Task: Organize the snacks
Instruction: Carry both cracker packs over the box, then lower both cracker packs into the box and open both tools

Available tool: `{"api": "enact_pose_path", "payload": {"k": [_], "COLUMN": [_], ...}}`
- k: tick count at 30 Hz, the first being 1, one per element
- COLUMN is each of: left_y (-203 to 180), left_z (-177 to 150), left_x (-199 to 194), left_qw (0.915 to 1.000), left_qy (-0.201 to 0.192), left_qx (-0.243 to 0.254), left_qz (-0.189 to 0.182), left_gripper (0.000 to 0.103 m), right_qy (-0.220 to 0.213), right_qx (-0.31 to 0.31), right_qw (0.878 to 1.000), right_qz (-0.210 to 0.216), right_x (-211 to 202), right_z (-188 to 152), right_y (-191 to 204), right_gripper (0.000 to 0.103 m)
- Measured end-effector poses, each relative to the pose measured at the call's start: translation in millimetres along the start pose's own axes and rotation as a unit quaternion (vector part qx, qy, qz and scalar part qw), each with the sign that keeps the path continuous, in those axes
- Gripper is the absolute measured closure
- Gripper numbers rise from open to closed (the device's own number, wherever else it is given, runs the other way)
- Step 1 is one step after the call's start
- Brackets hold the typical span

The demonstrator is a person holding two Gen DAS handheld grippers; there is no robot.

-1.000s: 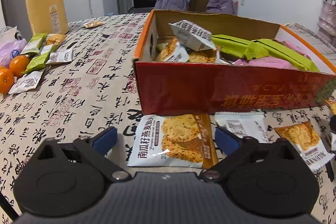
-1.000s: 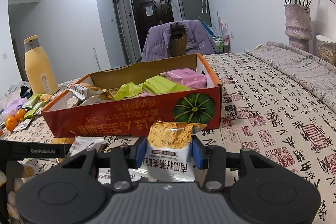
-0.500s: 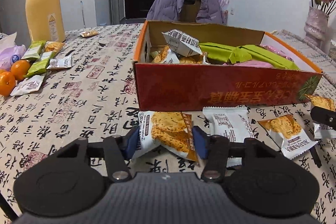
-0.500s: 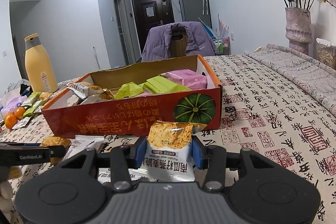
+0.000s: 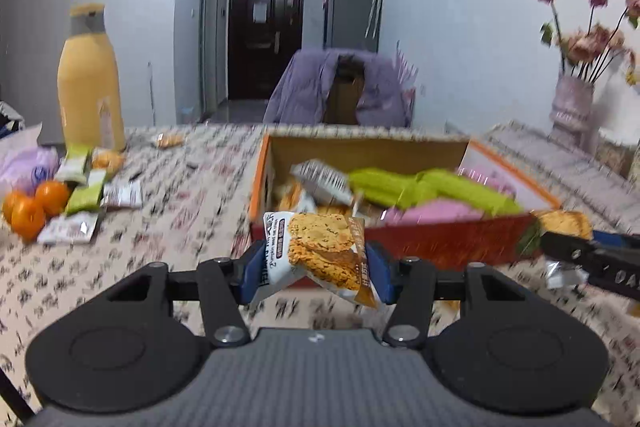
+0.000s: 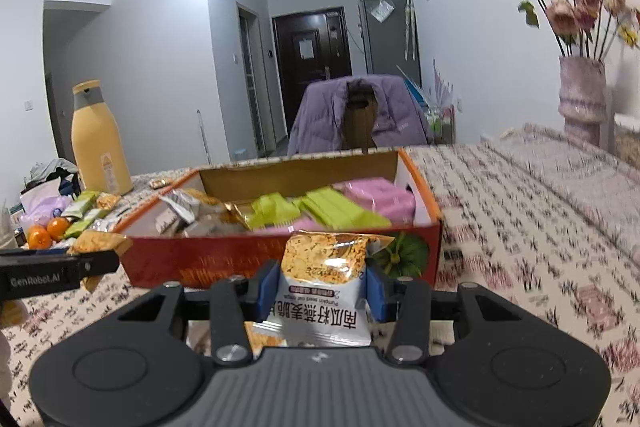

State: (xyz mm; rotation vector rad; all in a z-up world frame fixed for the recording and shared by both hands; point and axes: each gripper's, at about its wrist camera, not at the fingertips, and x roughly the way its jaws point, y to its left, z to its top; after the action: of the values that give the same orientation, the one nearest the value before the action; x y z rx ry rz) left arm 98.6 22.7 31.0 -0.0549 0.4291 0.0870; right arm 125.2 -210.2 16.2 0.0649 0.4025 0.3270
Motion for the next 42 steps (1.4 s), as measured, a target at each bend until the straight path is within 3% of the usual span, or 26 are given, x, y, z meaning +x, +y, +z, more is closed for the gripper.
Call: {"api": "enact_pose_path", "payload": {"k": [10,22,29,38,41,42], "left_y": [-11.1,-12.6,-6.1,4.1,5.7,4.8], "left_z": [44.5,79.4,77.0,63.6,62.3,62.5], "left_x": [9.7,64.6,100.6,119.4,116.3,114.5], "left_qw": [0.9991,0.9987,0.9986,0.9986,0.9984,0.9983], "left_qy": [-0.042,-0.042,-0.029,-0.011,-0.02,-0.025], "left_qx": [-0.003,-0.027,-0.043,-0.051,-0.052,-0.051], "left_qz": [-0.008,0.0,0.007,-0.006,0.009,0.011], "left_gripper": [0.049,0.049,0.049,0.044,0.023,0.02], "right_qy": [-0.03,-0.022,-0.023,0.009,0.012,0.011], "right_qx": [-0.018,-0.028,-0.025,-0.014,-0.008,-0.004], "right_qw": [0.999,0.999,0.999,0.999,1.0,1.0], "right_qz": [0.01,0.009,0.014,0.027,0.024,0.025], "right_x": [16.4,72.7,103.6,118.8,118.7,117.5], "right_z": [43.9,76.7,72.5,59.6,57.3,56.6], "right_y": [9.8,12.4,9.5,5.9,3.5,2.3], "right_gripper": [0.059,0.059,0.059,0.058,0.047,0.031]}}
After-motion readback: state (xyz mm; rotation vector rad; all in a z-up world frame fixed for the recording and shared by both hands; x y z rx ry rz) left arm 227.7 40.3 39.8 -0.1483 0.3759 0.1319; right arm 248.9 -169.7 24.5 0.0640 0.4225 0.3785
